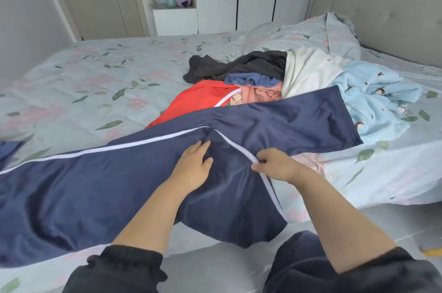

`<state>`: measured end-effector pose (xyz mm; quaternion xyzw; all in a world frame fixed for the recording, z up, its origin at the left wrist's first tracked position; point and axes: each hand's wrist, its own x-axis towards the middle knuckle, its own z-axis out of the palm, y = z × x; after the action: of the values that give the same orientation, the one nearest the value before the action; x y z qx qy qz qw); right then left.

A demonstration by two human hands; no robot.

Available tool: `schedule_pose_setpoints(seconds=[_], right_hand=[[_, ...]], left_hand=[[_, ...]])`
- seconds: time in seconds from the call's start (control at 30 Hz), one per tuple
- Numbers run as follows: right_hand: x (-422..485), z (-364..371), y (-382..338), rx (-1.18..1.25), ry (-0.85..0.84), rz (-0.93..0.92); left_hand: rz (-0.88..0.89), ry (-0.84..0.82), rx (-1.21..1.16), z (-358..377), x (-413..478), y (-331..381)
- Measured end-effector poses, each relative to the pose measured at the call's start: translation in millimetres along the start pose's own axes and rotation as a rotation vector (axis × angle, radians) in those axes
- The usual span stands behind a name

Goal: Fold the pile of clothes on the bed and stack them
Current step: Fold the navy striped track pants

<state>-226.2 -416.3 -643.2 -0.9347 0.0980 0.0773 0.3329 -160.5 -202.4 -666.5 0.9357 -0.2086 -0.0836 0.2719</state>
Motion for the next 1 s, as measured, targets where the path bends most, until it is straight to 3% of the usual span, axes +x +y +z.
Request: schedule_pose_setpoints(seconds=[0.13,0.2,0.37,0.6,0.8,0.93,1.0], right_hand=[[10,-22,2,0.324,0.652,0.005],[15,-38,11,0.299,0.762,0.040],[17,-39,33,-0.059,0.458,0.112],[13,-34,25,-0.035,0.291,-0.025],[20,-30,22,-0.182,0.314,-0.003],[37,-49,18,-0.234,0.315,0.038],[43,-58,15,-0.347,0.256,0.085]], left_hand=[[0.019,-0.048,-0.015,1,3,-9],[0.025,-0.051,0.013,4,4,-13],[0.033,0.116,0.128,14,9,-14],[0.051,0.355,-0.012,8,33,-13],[-0.154,0.427,-0.008,-14,57,-34],[-0.191,0.395,0.041,-28,74,-47],[-0.194,0.468,0.017,-39,81,-48]])
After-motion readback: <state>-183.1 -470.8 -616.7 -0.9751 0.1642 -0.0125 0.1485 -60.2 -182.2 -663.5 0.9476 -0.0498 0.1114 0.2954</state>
